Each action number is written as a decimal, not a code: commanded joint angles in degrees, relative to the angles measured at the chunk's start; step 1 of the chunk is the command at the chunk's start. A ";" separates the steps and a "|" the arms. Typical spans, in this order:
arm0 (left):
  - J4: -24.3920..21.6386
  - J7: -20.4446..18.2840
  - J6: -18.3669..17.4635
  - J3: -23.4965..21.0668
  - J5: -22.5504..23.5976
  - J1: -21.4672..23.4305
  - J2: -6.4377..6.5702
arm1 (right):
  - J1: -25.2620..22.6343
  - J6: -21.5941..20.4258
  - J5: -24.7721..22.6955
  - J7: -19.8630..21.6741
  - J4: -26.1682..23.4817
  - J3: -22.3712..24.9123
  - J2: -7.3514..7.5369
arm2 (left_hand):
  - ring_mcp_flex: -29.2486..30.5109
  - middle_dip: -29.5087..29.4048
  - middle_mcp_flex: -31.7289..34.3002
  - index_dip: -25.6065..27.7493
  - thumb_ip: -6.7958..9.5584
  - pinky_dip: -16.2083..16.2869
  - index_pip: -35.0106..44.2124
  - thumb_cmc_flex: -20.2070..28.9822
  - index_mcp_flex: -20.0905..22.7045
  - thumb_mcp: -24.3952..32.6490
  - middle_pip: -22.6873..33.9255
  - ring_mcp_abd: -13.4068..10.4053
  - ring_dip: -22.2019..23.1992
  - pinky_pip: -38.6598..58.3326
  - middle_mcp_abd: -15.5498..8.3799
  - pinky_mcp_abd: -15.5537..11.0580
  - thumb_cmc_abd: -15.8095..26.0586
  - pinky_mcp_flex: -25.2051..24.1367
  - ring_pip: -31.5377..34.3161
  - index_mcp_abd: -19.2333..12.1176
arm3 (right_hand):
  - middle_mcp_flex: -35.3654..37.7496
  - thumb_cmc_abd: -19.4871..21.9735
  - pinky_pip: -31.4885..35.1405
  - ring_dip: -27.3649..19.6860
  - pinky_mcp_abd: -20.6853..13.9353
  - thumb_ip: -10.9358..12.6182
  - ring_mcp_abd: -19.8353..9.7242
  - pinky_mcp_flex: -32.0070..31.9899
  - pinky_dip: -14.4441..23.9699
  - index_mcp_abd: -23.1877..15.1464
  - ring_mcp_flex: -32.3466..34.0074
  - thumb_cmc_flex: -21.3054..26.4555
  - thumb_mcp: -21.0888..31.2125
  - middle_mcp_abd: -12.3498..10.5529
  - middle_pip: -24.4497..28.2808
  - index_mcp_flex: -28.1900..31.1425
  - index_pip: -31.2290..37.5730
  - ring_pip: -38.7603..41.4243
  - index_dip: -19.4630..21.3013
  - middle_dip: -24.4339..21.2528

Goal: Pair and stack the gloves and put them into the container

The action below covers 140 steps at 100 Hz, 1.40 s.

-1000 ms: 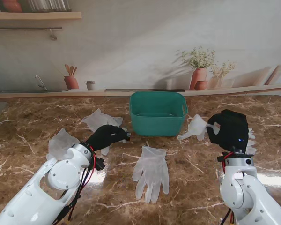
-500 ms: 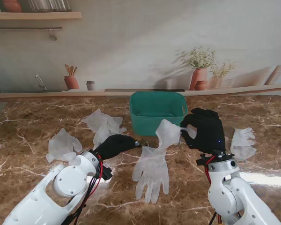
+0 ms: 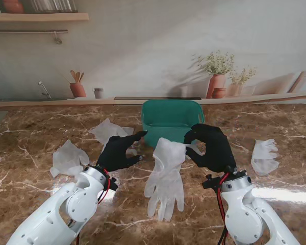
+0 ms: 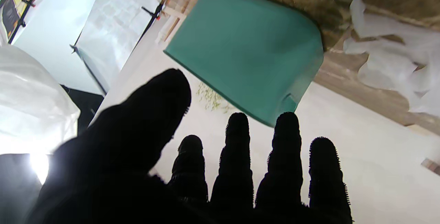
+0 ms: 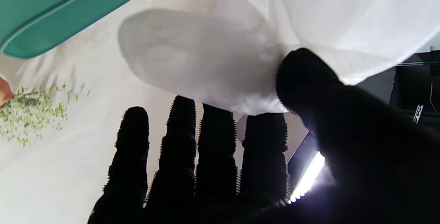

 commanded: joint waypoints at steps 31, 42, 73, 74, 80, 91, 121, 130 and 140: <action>4.86 10.27 -5.77 2.88 4.18 -3.38 -2.23 | -0.18 -0.50 8.88 5.99 -0.28 -2.95 -0.38 | 0.57 -0.67 -6.13 -1.75 -2.49 2.10 -2.43 -6.40 -3.83 2.04 2.36 -3.71 2.55 1.37 -3.14 -0.77 -5.30 0.07 2.26 -2.61 | 2.03 -0.45 0.77 1.47 0.33 -0.30 0.50 0.53 1.70 1.22 1.86 0.04 1.23 -0.37 -0.62 2.22 1.89 -0.61 -1.84 1.12; 5.83 10.71 -8.77 3.04 4.82 -3.88 -2.13 | 0.31 -0.29 10.45 6.40 0.06 -3.66 -0.49 | 0.75 -0.88 -6.11 -1.36 -2.63 1.97 -1.48 -7.42 -2.57 2.31 2.45 -4.06 2.61 1.14 -3.37 -0.79 -6.98 -0.17 2.27 -3.21 | 2.12 -0.24 0.94 1.56 0.36 -0.34 0.55 0.75 1.82 1.25 2.14 -0.04 1.21 -0.46 -0.61 2.24 2.19 -0.56 -2.08 1.18; 7.15 12.44 -16.29 2.56 4.91 -3.77 -2.39 | 2.13 2.53 11.85 7.20 1.69 -4.51 -0.57 | 1.58 -1.28 -3.93 0.74 -3.88 1.61 2.65 -12.86 2.03 4.62 2.96 -4.49 2.44 0.63 -3.37 -0.72 -8.37 -0.29 1.94 -5.36 | 2.46 0.19 1.07 1.77 0.47 -0.30 0.79 0.73 1.99 1.33 2.60 0.04 1.11 -0.31 -0.37 2.01 2.58 -0.53 -2.46 1.43; 7.12 12.38 -16.46 2.48 4.90 -3.72 -2.37 | 2.18 2.67 11.84 7.19 1.75 -4.52 -0.58 | 1.58 -1.28 -3.92 0.81 -3.89 1.58 2.80 -12.80 2.28 4.67 2.95 -4.47 2.43 0.58 -3.35 -0.69 -8.42 -0.34 1.93 -5.50 | 2.46 0.21 1.08 1.77 0.47 -0.28 0.78 0.76 2.00 1.33 2.57 0.08 1.14 -0.31 -0.37 2.01 2.59 -0.54 -2.46 1.44; 6.99 12.03 -17.63 1.99 4.87 -3.42 -2.28 | 2.41 3.45 12.14 7.28 2.06 -4.51 -0.61 | 1.91 -1.44 -3.11 1.86 -4.01 1.45 4.77 -12.93 4.25 4.86 2.81 -4.56 2.25 0.38 -3.31 -0.51 -8.53 -0.28 1.76 -6.65 | 2.44 0.27 1.11 1.80 0.48 -0.26 0.85 0.75 2.03 1.32 2.58 0.14 1.14 -0.28 -0.34 1.99 2.63 -0.56 -2.50 1.48; 6.40 10.77 -19.77 1.16 2.84 -2.52 -2.44 | 2.98 4.91 12.75 7.56 2.69 -4.68 -0.67 | 1.79 -1.66 -2.39 4.15 -4.20 1.01 8.74 -12.98 6.77 5.52 2.53 -4.55 1.90 -0.46 -3.22 -0.41 -9.57 -0.50 1.27 -7.51 | 2.39 0.43 1.12 1.86 0.50 -0.24 0.91 0.68 2.07 1.41 2.58 0.15 1.06 -0.25 -0.31 1.85 2.63 -0.58 -2.56 1.54; 3.97 4.85 -23.64 -0.26 -1.93 -0.35 -1.99 | 4.38 8.17 14.88 7.81 4.10 -5.53 -0.99 | 0.46 -2.49 -1.16 8.71 -4.60 0.01 17.45 -13.06 15.82 5.73 1.28 -4.86 0.40 -3.77 -2.88 -0.27 -11.68 -1.05 -1.02 -7.68 | 2.31 0.79 0.97 2.02 0.54 -0.16 1.12 0.26 2.14 1.72 2.43 0.39 1.00 -0.05 -0.08 1.73 2.79 -0.55 -2.58 1.75; 3.70 4.98 -24.26 0.14 -3.51 -0.05 -2.37 | 4.55 8.72 15.07 7.89 4.29 -5.85 -1.01 | 0.73 -2.54 -0.32 10.20 -4.42 0.25 20.28 -11.89 18.51 5.71 0.96 -4.94 0.39 -3.99 -2.71 -0.25 -10.86 -0.94 -1.09 -8.25 | 2.33 0.84 0.93 2.06 0.58 -0.13 1.12 0.21 2.17 1.72 2.53 0.46 0.98 -0.01 0.01 1.73 2.81 -0.51 -2.60 1.81; 3.51 5.56 -24.44 0.70 -5.36 0.12 -2.97 | 4.58 9.15 15.49 8.18 4.39 -6.23 -1.00 | 1.02 -2.32 0.47 11.67 -3.98 1.19 23.25 -8.53 22.62 4.00 1.08 -5.10 0.54 -3.52 -2.78 -0.51 -7.99 -0.81 -0.98 -8.61 | 2.33 0.86 0.91 2.08 0.62 -0.11 1.23 0.20 2.20 1.82 2.54 0.51 0.98 0.02 0.07 1.68 2.83 -0.52 -2.60 1.84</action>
